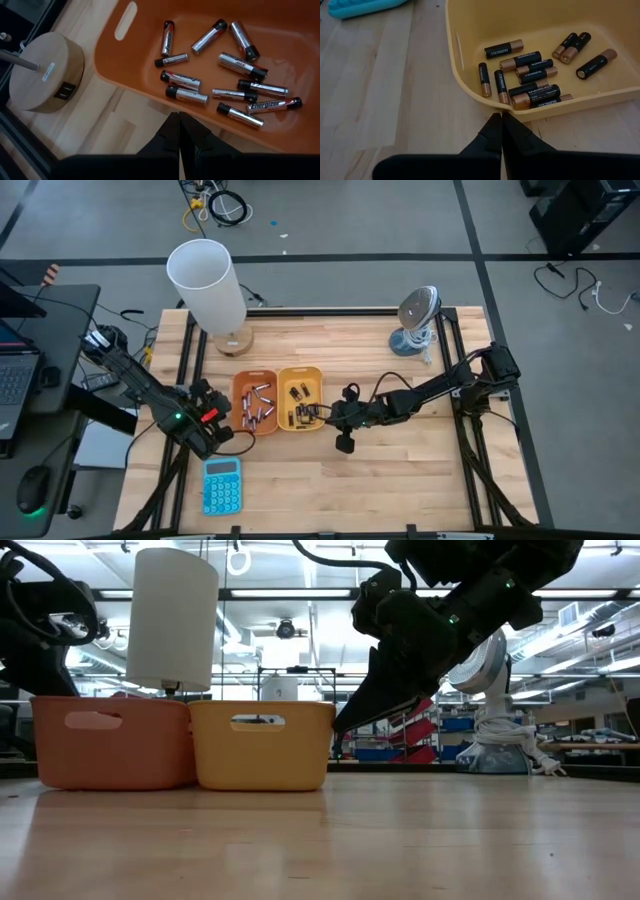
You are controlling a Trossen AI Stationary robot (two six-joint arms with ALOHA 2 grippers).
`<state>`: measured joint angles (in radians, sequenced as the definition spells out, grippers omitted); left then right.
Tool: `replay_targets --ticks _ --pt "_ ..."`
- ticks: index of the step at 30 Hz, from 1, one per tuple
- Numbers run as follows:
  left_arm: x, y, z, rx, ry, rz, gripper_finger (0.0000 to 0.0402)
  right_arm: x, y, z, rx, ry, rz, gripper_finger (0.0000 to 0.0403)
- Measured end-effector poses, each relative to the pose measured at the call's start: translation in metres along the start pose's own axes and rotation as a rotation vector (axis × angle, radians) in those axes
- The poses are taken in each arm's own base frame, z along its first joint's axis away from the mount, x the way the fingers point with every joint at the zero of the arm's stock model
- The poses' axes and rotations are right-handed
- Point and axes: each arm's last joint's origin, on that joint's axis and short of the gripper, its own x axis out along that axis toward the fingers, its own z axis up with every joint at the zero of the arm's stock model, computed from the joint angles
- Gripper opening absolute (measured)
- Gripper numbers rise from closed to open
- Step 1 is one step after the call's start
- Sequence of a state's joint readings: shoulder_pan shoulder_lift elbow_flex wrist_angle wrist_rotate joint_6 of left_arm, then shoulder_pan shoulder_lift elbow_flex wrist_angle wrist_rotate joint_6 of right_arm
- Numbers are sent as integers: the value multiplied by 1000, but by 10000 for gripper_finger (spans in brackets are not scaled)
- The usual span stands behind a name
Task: Sort batteries
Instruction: Adjust the bins
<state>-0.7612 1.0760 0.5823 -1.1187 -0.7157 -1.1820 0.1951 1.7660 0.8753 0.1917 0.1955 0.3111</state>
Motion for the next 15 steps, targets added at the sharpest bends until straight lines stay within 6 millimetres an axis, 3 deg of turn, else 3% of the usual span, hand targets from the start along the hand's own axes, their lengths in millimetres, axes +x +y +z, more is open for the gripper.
replay_targets --ticks 11,15 --pt "0 2 0 12 -12 20 0 0 0 0 -1 5 -2 0" --pt "-6 1 3 5 68 -20 0 -3 3 -10 -3 91 -17 0"
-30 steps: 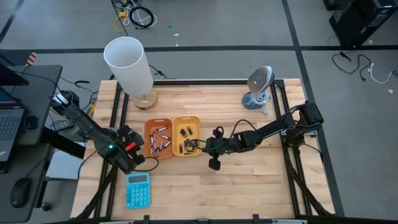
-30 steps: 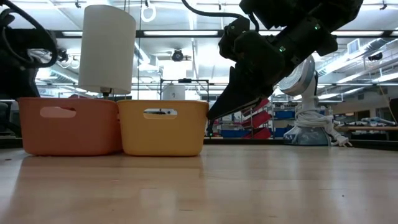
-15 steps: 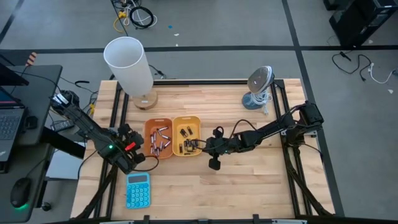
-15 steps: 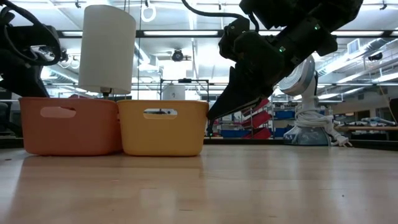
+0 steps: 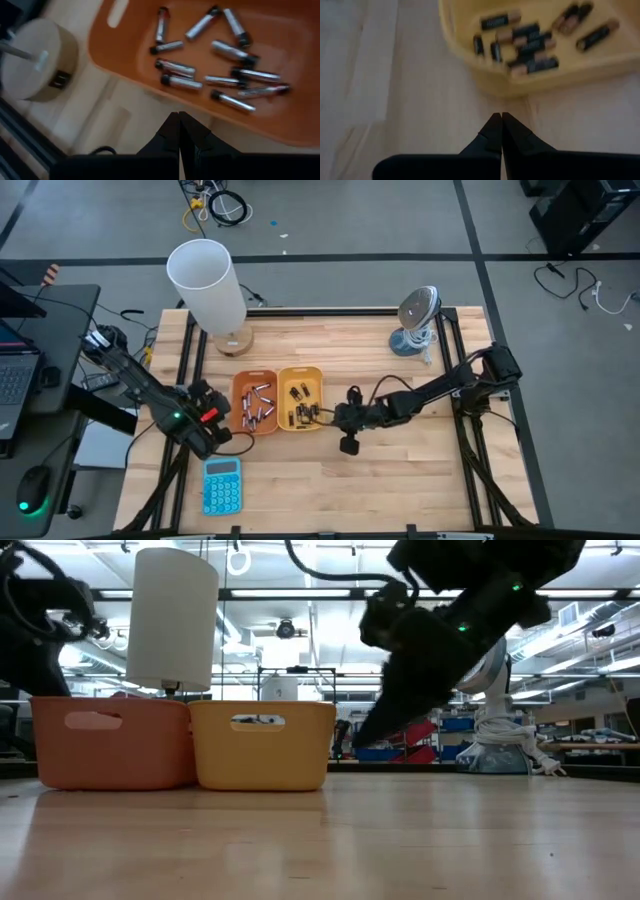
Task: Sort batteries
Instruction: Adjust the bins, then return to Home Position
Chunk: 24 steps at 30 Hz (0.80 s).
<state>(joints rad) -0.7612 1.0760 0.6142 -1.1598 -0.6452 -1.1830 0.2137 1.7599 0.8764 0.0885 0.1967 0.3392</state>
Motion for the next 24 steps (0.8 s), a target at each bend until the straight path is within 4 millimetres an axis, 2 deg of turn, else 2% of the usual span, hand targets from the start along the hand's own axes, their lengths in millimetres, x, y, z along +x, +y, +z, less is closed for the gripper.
replay_targets --ticks 3,6,10,13,16,19,22,24 --pt "-12 -3 8 -12 23 -48 0 -12 5 -3 13 45 -22 0" --pt "-30 -10 18 26 -35 -129 0 -34 9 -2 17 47 -96 0" --pt "-55 -25 36 156 -344 -191 0 -66 14 14 -14 -85 -104 0" --pt "-66 -37 52 296 -575 -145 0 -81 12 32 -89 -215 -83 0" --pt "-69 -40 76 413 -685 -93 0 -92 -1 56 -197 -373 -61 0" --pt "-70 -36 106 509 -775 -181 0 -103 -23 79 -243 -528 15 0" --pt "-62 -27 126 646 -841 -279 0 -114 -43 94 -298 -640 64 0" --pt "-57 -16 135 659 -854 -275 0 -124 -53 99 -327 -682 70 0"
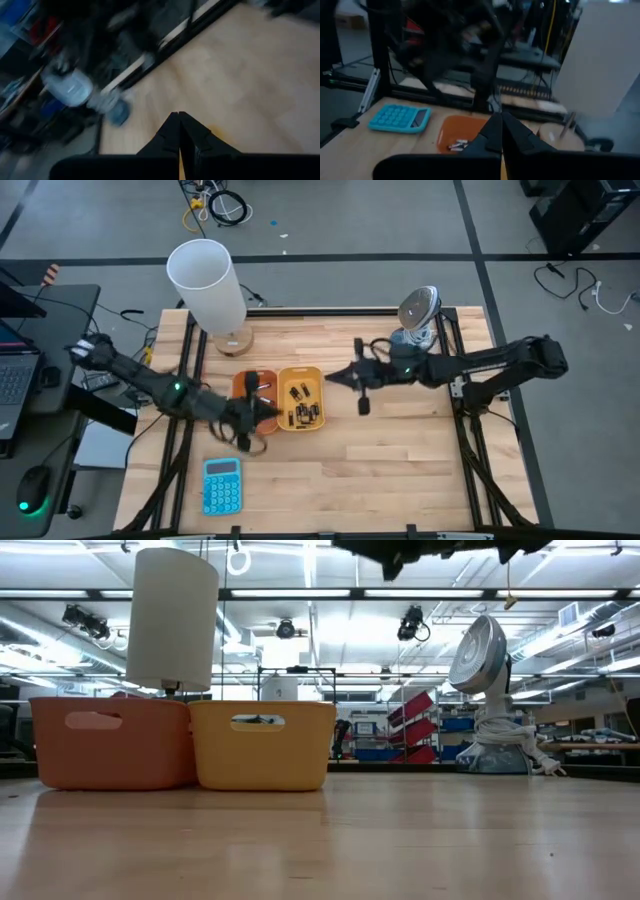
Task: Sort batteries
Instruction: Return to Home Position
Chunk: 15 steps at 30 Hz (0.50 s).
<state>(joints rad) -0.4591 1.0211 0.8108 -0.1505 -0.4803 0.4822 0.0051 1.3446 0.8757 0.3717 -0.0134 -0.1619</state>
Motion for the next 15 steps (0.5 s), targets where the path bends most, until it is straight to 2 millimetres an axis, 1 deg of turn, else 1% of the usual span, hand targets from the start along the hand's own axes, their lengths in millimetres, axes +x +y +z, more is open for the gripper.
replay_targets --ticks 1,3,6,8,10,12,15 --pt "-1 7 -4 -1 20 16 0 -4 -5 3 -11 -12 5 0" --pt "-9 20 -14 -33 66 29 0 -15 -12 10 -20 -22 20 0" --pt "-34 36 -26 -142 78 10 0 -35 -16 22 -43 -23 29 0" --pt "-53 41 -31 -221 22 -6 0 -48 -14 28 -57 -16 40 0" --pt "-68 41 -39 -270 -34 -16 0 -58 -11 30 -69 -15 52 0" --pt "-79 38 -52 -314 -67 -5 0 -69 -7 25 -75 -22 61 0" --pt "-87 30 -72 -371 -119 46 0 -84 -2 14 -65 -58 65 0"
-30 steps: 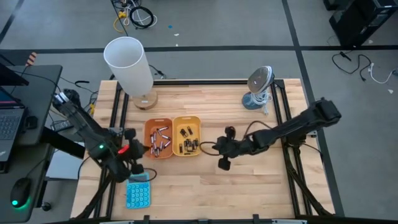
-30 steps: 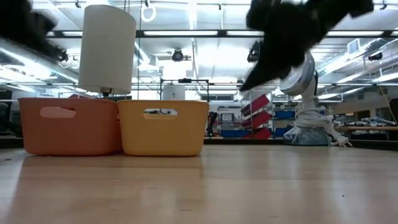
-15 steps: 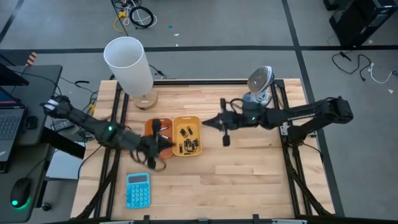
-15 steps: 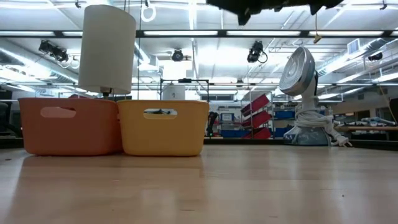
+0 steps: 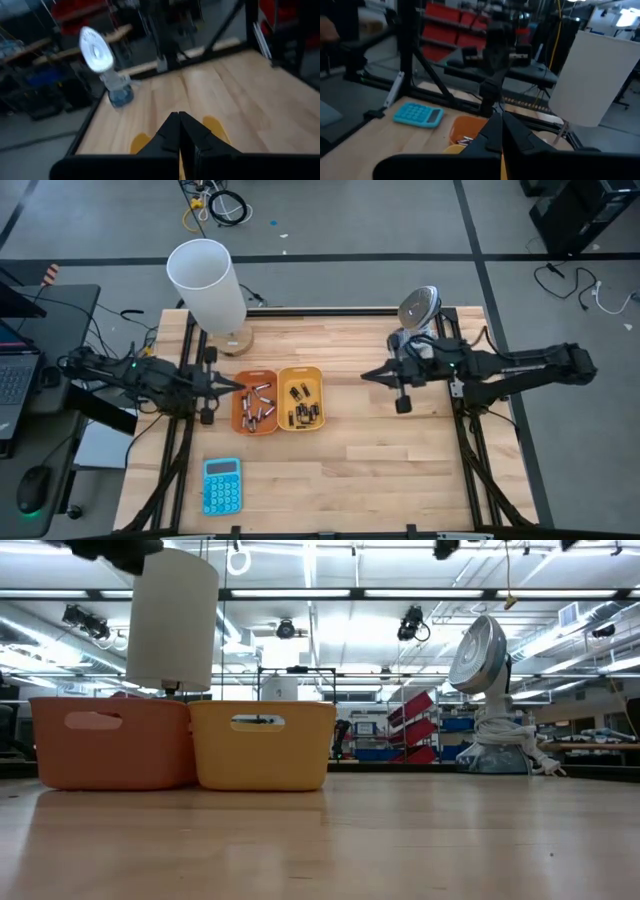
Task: Sort batteries
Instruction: Return to Home Position
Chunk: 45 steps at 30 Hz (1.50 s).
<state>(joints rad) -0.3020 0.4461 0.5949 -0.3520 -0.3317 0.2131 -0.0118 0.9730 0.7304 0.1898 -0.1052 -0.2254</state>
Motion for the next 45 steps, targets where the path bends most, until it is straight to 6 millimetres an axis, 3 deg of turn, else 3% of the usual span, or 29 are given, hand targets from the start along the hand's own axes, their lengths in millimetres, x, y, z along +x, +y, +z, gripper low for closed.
replay_targets --ticks 9,14,22,31,37,42,45 --pt "-3 -9 -50 13 -113 48 0 -33 17 -44 64 -110 -42 0" --pt "-4 -13 -70 -8 -117 69 0 -50 20 -57 85 -129 -64 0" --pt "-5 -13 -87 -24 -160 129 0 -78 24 -64 62 -217 -84 0" --pt "-16 -4 -77 48 -191 146 0 -104 25 -73 60 -294 -124 0" --pt "-4 -14 -101 -58 -103 48 0 -110 29 -88 91 -300 -121 0" --pt "13 -25 -121 -73 -219 -4 0 -112 32 -100 91 -303 -119 0" --pt "15 -27 -123 -65 -226 -50 0 -111 35 -112 83 -292 -116 0"
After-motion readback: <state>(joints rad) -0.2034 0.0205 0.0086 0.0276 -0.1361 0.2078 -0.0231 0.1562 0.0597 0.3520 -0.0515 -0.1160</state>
